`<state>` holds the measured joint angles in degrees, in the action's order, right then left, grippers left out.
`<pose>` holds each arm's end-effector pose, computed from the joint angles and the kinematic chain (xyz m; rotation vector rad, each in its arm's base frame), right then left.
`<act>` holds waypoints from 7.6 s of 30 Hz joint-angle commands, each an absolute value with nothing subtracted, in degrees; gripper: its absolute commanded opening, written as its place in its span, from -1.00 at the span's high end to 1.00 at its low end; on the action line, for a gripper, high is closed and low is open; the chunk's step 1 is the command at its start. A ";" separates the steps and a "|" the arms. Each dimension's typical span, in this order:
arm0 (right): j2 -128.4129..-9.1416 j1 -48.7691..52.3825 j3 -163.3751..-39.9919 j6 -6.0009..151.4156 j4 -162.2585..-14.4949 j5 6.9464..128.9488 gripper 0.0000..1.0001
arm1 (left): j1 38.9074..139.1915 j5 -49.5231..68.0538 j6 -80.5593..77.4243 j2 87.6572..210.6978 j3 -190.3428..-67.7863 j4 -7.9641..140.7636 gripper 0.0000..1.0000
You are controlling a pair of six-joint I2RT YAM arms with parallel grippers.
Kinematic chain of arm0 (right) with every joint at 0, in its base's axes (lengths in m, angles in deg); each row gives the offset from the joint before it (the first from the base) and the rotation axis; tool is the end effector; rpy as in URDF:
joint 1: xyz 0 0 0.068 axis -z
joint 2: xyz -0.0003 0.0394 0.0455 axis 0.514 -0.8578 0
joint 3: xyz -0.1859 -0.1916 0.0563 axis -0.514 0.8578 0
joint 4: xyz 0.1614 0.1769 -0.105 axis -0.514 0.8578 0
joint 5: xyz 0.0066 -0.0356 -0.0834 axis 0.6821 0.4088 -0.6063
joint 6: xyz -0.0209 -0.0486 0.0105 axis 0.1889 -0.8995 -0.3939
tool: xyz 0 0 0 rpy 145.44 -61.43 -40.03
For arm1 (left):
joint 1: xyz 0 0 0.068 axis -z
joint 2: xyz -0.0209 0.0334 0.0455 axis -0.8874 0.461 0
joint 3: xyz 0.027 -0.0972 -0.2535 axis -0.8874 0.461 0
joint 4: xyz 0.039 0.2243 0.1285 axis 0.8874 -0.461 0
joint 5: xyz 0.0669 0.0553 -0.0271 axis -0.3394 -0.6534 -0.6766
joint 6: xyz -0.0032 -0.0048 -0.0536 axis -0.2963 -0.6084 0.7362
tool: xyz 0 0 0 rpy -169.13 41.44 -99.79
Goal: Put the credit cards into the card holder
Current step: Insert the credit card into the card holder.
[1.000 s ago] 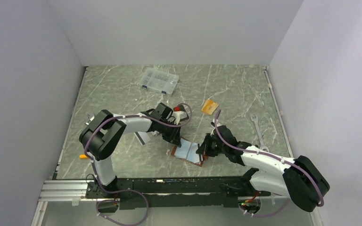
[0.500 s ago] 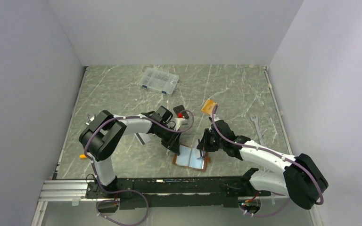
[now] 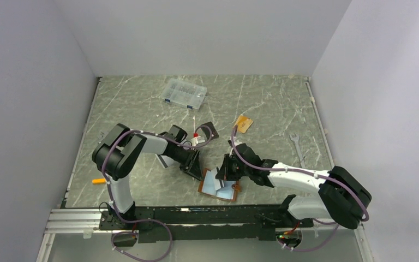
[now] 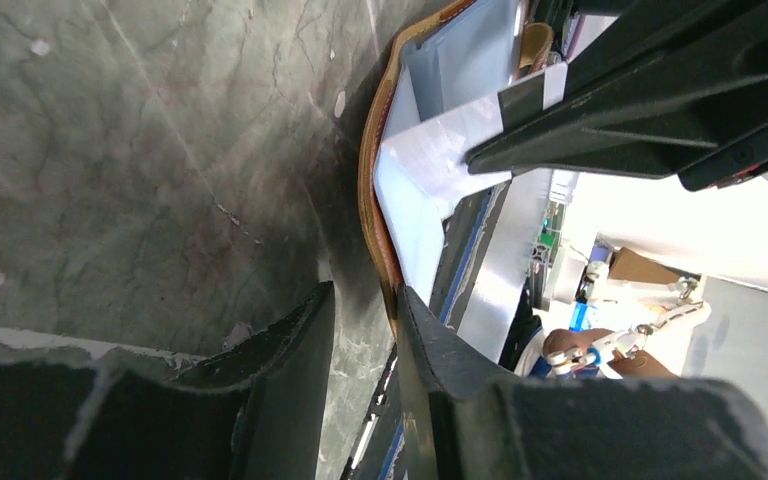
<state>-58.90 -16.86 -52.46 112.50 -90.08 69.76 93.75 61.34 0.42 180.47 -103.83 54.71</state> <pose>0.1502 0.1743 0.1580 -0.1165 2.5458 0.9423 0.2435 -0.1835 0.0992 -0.6701 -2.5253 1.5768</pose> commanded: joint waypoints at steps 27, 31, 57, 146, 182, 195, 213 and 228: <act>-48.28 -20.16 -43.86 117.75 -92.71 72.32 1.00 | 110.87 39.25 -68.42 163.45 -114.47 27.37 0.38; -45.48 -20.16 -42.21 118.75 -89.43 71.57 1.00 | 113.94 36.33 -73.00 165.41 -114.74 27.38 0.39; -48.89 -12.77 -50.47 103.33 -75.11 62.94 1.00 | 116.37 33.32 -61.07 170.53 -112.76 36.01 0.63; -52.62 -13.80 -43.83 108.78 -95.35 66.41 1.00 | 127.70 14.88 -92.85 167.69 -104.54 40.24 0.87; -39.17 -22.86 -34.35 127.10 -95.70 47.09 1.00 | 134.18 9.77 -61.34 168.96 -102.08 44.51 0.99; -39.65 -23.21 -33.26 125.66 -95.46 52.21 1.00 | 134.18 8.91 -60.48 169.02 -101.99 45.21 1.00; -47.83 -20.81 -36.29 123.53 -93.17 55.43 1.00 | 134.16 9.08 -60.78 168.10 -101.67 44.90 1.00; -36.45 -20.75 -41.60 123.54 -72.26 50.64 -0.03 | 134.18 9.27 -60.36 167.90 -101.57 44.72 1.00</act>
